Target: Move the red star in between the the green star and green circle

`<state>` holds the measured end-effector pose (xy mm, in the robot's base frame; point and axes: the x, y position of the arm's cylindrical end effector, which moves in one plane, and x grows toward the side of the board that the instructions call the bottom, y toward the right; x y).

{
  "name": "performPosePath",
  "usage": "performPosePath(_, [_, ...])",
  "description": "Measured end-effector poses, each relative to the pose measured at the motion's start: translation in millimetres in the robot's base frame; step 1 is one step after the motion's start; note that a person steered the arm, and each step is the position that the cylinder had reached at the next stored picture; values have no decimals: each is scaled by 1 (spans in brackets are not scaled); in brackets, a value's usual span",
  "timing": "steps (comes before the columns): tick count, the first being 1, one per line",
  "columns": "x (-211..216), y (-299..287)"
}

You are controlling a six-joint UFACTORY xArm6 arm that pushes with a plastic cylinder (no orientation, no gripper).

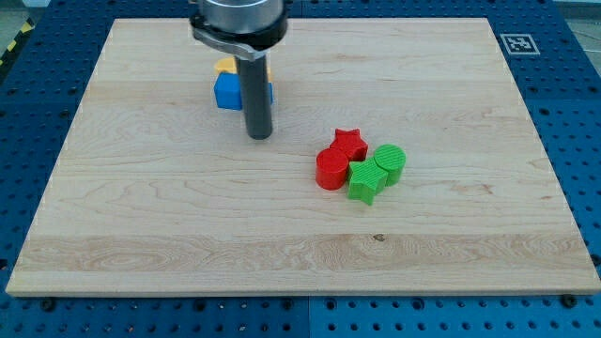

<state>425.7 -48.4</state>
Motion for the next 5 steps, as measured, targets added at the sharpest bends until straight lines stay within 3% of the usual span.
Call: performPosePath(5, [18, 90])
